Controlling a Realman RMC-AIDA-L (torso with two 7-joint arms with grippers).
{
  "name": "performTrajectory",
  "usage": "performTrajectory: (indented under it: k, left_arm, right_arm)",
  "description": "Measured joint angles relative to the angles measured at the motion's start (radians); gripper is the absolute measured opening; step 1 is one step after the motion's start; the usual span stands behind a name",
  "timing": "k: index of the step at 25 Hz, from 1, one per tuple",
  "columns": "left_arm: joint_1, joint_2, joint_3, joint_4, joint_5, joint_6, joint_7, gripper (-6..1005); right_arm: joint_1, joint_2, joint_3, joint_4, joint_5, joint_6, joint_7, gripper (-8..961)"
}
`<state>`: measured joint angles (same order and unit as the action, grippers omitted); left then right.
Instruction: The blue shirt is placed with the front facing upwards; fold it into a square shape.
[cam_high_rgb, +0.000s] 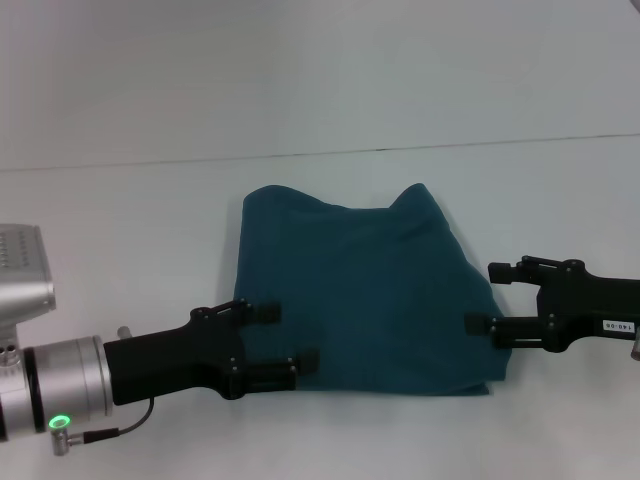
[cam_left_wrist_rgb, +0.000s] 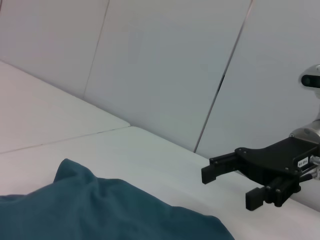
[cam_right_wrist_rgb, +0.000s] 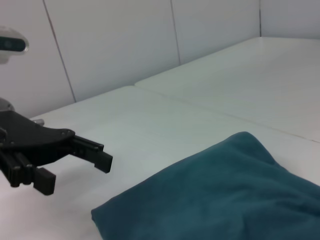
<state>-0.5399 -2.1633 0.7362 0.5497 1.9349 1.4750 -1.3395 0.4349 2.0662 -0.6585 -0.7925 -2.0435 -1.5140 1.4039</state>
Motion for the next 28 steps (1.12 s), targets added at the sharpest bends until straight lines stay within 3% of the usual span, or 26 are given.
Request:
performTrajectory:
  k: [28]
  left_arm:
    - [0.004,0.001,0.000,0.012,0.000,0.020,-0.003,937]
  right_arm:
    - [0.011,0.001,-0.003,-0.001,-0.032,0.000,0.009,899]
